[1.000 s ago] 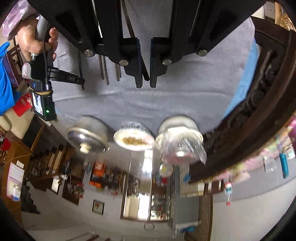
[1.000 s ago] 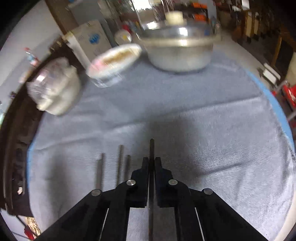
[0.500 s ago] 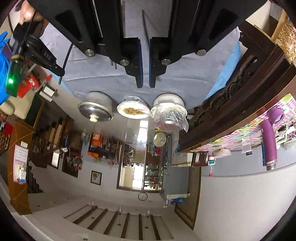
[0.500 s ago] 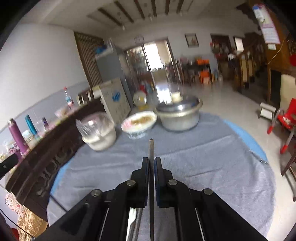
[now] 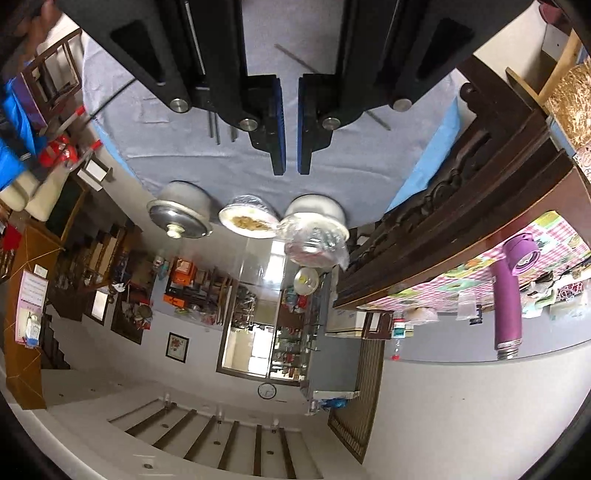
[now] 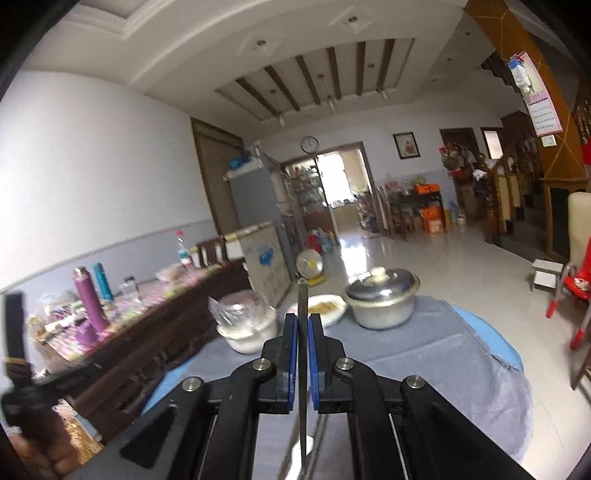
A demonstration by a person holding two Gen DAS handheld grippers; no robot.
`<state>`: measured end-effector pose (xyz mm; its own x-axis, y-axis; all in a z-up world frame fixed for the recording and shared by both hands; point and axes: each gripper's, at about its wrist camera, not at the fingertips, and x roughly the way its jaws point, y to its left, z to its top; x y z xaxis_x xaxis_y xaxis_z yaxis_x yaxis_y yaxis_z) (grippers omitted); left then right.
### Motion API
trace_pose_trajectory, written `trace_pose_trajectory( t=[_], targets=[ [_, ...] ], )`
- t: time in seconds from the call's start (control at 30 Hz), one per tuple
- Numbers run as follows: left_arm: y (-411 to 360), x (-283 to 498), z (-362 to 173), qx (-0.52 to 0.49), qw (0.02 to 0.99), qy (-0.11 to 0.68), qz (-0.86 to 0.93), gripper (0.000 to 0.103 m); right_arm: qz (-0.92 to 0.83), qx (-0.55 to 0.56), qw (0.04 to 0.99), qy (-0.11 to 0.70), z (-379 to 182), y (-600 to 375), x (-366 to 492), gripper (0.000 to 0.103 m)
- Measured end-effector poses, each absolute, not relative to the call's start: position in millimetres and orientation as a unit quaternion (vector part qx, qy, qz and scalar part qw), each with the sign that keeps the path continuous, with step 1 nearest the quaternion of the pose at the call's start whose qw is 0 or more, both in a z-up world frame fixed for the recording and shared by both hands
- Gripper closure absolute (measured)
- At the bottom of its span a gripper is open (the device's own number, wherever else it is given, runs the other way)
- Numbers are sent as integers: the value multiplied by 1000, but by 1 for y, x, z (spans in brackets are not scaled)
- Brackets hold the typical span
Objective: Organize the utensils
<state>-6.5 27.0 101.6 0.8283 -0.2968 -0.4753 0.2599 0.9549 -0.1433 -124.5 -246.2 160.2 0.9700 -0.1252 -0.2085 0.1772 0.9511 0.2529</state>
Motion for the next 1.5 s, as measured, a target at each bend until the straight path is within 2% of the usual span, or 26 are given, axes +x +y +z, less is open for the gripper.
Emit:
trace_pose_trajectory(
  t=[0.1, 0.23, 0.3, 0.37, 0.43, 0.57, 1.07, 1.2, 1.23, 1.27, 1.5],
  targets=[
    [46, 5, 88, -47, 950, 281, -126, 97, -58, 136, 986, 74, 176, -238, -142, 97],
    [80, 36, 51, -106, 920, 363, -104, 97, -28, 147, 987, 64, 188, -232, -154, 97],
    [86, 51, 32, -115, 906, 396, -98, 95, -10, 152, 986, 69, 191, -228, -159, 97],
    [92, 69, 8, -128, 888, 433, -81, 84, 4, 154, 985, 74, 191, -224, -162, 97],
    [99, 91, -15, -155, 866, 470, -71, 78, 12, 148, 985, 82, 189, -219, -167, 97],
    [109, 139, -51, -194, 822, 534, -41, 78, 22, 142, 984, 102, 181, -214, -175, 97],
    [74, 221, -104, -180, 773, 609, 3, 73, 45, 142, 963, 224, 108, -203, -147, 96],
    [67, 230, -113, -173, 771, 613, 11, 74, 48, 157, 958, 237, 102, -212, -147, 95],
    [65, 231, -113, -169, 776, 607, 12, 78, 45, 161, 957, 236, 101, -214, -148, 95],
    [64, 232, -113, -165, 779, 605, 13, 90, 39, 166, 957, 235, 100, -219, -149, 94],
    [51, 227, -110, -123, 800, 588, -5, 97, 1, 196, 955, 224, 98, -247, -154, 94]
  ],
)
